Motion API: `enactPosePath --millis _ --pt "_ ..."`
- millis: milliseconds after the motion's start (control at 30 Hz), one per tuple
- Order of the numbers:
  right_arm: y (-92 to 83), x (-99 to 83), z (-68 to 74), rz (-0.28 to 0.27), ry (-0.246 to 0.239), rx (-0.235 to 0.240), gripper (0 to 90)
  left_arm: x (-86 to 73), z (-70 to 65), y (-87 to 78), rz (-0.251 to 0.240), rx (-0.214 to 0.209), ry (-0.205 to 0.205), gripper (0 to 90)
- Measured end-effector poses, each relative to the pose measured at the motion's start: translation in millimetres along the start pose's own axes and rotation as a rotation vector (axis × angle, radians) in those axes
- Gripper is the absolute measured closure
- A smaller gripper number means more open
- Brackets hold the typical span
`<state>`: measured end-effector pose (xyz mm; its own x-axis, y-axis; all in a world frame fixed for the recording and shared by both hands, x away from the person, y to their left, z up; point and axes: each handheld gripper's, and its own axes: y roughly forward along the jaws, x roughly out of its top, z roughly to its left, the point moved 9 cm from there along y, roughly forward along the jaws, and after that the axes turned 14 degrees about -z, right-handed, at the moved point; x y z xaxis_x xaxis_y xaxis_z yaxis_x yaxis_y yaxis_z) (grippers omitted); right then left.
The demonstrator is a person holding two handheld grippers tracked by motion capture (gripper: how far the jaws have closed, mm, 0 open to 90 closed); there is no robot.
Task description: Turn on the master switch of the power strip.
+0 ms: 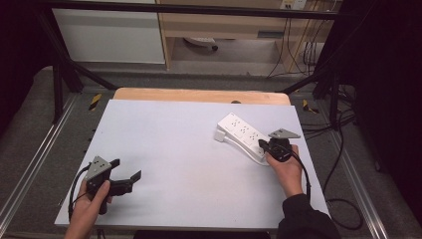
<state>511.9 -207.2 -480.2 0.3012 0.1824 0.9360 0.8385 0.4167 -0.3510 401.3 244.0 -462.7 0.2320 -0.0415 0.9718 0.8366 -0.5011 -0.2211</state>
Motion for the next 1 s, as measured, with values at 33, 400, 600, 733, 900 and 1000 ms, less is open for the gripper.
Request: enactPosePath --millis 33,400,600,733,900,1000 --pt "-0.8 -0.9 -0.9 0.009 -0.017 -0.006 90.0 -0.4 0.2 0.2 0.002 0.001 0.000 7.2" --pt "-4.1 -10.0 -0.2 0.036 -0.024 0.004 90.0 -1.8 -0.9 0.7 0.011 -0.003 0.000 7.2" --pt "-3.6 -11.5 -1.3 0.043 -0.013 0.002 90.0 -2.4 0.0 0.6 0.015 0.000 -0.002 7.2" --pt "-4.1 -11.2 -1.9 0.043 -0.012 0.002 90.0 -2.5 -0.1 0.5 0.015 0.001 -0.001 7.2" --pt "-3.3 -12.3 -2.3 0.046 -0.013 0.004 90.0 -2.9 -0.3 0.6 0.018 0.000 0.001 7.2" --pt "-3.3 -12.6 -2.3 0.046 -0.009 0.007 90.0 -2.5 0.8 0.5 0.015 0.005 -0.002 7.2"
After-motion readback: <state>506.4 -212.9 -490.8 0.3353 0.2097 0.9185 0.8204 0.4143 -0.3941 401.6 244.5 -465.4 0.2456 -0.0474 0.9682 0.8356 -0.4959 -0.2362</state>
